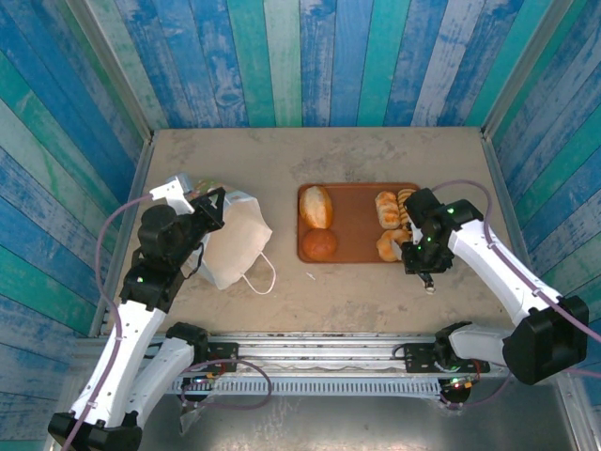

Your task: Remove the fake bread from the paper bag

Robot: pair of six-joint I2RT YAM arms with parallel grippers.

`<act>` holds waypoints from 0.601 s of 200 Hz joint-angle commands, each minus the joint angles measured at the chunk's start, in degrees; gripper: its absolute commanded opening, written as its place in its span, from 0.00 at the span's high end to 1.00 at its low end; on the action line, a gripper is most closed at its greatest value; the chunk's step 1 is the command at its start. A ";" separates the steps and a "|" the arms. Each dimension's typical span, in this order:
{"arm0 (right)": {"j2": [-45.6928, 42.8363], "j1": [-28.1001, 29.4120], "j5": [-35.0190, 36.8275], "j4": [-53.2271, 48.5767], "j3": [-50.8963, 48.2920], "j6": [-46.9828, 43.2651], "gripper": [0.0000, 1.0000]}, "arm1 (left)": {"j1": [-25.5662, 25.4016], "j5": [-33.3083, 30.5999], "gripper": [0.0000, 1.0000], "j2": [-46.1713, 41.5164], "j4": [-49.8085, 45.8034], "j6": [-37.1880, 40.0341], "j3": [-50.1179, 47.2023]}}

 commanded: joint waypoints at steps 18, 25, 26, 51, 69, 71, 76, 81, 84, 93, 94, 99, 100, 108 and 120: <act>-1.66 -0.34 4.27 -3.49 0.23 3.34 0.57 | -0.04 -0.61 1.00 -0.78 1.25 0.00 -1.15; -1.73 -0.34 4.37 -3.62 0.19 3.63 0.57 | -0.03 -0.42 1.00 -0.66 1.24 0.06 -1.10; -1.74 -0.34 4.44 -3.63 0.16 3.62 0.57 | -0.08 -0.42 1.00 -0.63 1.17 0.06 -1.06; -2.18 -0.42 5.45 -3.26 -0.47 4.44 0.58 | -0.06 -0.63 1.00 -0.75 0.54 0.49 -0.65; -2.01 -0.42 4.55 -2.73 -0.30 3.54 0.57 | -0.04 -1.02 1.00 -1.10 0.07 0.67 -0.46; -2.01 -0.42 4.22 -2.57 -0.30 3.42 0.57 | -0.04 -1.03 1.00 -1.12 0.01 0.72 -0.48; -2.08 -0.42 3.57 -2.30 -0.26 3.07 0.56 | -0.04 -1.16 1.00 -1.23 -0.11 0.76 -0.47; -2.17 -0.42 2.92 -1.89 -0.23 2.72 0.55 | -0.06 -1.27 1.00 -1.30 -0.28 0.75 -0.43; -2.25 -0.42 2.59 -1.64 -0.19 2.55 0.55 | -0.09 -1.29 1.00 -1.31 -0.31 0.70 -0.52; -2.52 -0.42 1.23 -1.01 0.04 1.98 0.53 | -0.04 -1.30 1.00 -1.50 -0.39 0.77 -0.53; -2.57 -0.42 1.07 -0.91 0.09 1.92 0.53 | -0.04 -1.30 1.00 -1.49 -0.39 0.77 -0.55; -2.83 -0.42 0.37 -0.44 0.37 1.65 0.52 | -0.04 -1.30 1.00 -1.50 -0.35 0.77 -0.41; -2.90 -0.42 0.29 -0.32 0.47 1.53 0.52 | -0.04 -1.34 1.00 -1.49 -0.46 0.77 -0.41; -3.50 -0.40 -0.75 0.42 1.03 1.12 0.51 | -0.08 -1.30 1.00 -1.52 -0.47 0.71 -0.46; -4.80 -0.42 -0.91 1.29 2.11 1.10 0.50 | -0.05 -1.30 1.00 -1.48 -0.41 0.61 -0.45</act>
